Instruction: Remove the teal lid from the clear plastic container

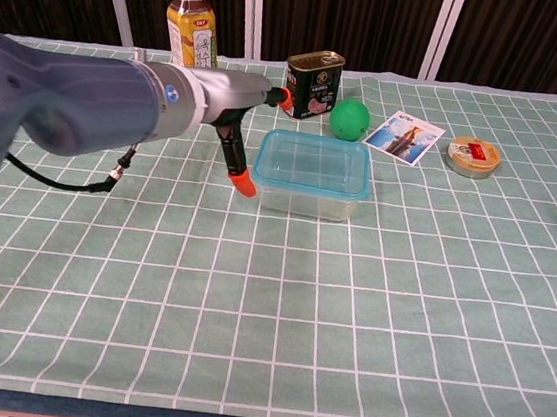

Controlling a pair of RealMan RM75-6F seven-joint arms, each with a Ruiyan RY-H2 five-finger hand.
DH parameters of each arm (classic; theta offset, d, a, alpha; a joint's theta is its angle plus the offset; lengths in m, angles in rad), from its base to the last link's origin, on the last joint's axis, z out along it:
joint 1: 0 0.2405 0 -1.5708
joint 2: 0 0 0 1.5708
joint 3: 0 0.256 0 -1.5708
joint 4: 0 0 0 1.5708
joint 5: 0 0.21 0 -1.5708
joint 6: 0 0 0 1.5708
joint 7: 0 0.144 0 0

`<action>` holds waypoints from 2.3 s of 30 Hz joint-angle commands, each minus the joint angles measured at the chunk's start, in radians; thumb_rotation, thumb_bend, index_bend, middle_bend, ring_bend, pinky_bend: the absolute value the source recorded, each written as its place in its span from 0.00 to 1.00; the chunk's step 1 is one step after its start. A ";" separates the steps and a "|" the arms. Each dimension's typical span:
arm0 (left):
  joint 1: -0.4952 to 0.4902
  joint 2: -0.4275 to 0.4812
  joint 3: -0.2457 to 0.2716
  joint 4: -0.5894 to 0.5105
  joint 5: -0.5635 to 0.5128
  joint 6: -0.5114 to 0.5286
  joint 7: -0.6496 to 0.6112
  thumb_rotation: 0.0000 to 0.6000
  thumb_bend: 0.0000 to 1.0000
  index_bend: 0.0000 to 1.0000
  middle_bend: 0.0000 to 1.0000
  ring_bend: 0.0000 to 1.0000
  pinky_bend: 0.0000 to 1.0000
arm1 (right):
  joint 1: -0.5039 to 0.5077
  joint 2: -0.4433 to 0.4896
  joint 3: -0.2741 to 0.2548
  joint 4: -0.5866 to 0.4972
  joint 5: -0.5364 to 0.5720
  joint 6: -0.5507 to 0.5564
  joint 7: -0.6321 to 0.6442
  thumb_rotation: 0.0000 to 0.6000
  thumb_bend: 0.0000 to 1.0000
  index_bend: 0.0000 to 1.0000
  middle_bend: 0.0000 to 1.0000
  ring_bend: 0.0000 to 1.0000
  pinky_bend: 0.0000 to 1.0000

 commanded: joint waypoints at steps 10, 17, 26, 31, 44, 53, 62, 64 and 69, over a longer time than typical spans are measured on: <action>-0.141 -0.109 -0.043 0.189 -0.118 -0.069 0.008 1.00 0.00 0.00 0.00 0.00 0.00 | 0.002 0.012 0.004 -0.014 0.019 -0.023 0.019 1.00 0.16 0.00 0.00 0.00 0.00; -0.186 -0.150 -0.045 0.290 -0.167 -0.107 -0.001 1.00 0.00 0.00 0.00 0.00 0.00 | 0.003 0.017 0.005 -0.020 0.028 -0.034 0.022 1.00 0.16 0.00 0.00 0.00 0.00; -0.227 -0.181 -0.026 0.364 -0.189 -0.118 0.013 1.00 0.00 0.00 0.00 0.02 0.11 | 0.002 0.021 0.005 -0.027 0.033 -0.040 0.025 1.00 0.16 0.00 0.00 0.00 0.00; -0.231 -0.191 -0.018 0.380 -0.180 -0.113 0.003 1.00 0.03 0.00 0.14 0.16 0.29 | 0.002 0.023 0.004 -0.028 0.032 -0.039 0.023 1.00 0.16 0.00 0.00 0.00 0.00; -0.091 -0.055 0.092 0.171 0.039 -0.084 -0.130 1.00 0.04 0.04 0.19 0.20 0.35 | 0.003 0.021 0.006 -0.023 0.039 -0.039 0.007 1.00 0.16 0.00 0.00 0.00 0.00; 0.045 0.125 0.190 0.020 0.328 -0.160 -0.333 1.00 0.04 0.04 0.19 0.19 0.35 | 0.006 0.022 -0.002 -0.030 0.019 -0.032 -0.029 1.00 0.16 0.00 0.00 0.00 0.00; 0.046 0.123 0.204 0.084 0.498 -0.296 -0.497 1.00 0.04 0.04 0.19 0.19 0.34 | 0.028 0.012 0.003 -0.091 -0.040 -0.003 -0.072 1.00 0.16 0.00 0.00 0.00 0.00; 0.037 0.112 0.204 0.096 0.519 -0.313 -0.513 1.00 0.04 0.04 0.19 0.19 0.34 | 0.039 0.003 0.005 -0.109 -0.043 -0.012 -0.083 1.00 0.16 0.00 0.00 0.00 0.00; 0.002 0.079 0.201 0.126 0.541 -0.349 -0.527 1.00 0.04 0.04 0.19 0.19 0.34 | 0.079 -0.033 0.022 -0.166 -0.047 -0.033 -0.124 1.00 0.16 0.00 0.00 0.00 0.00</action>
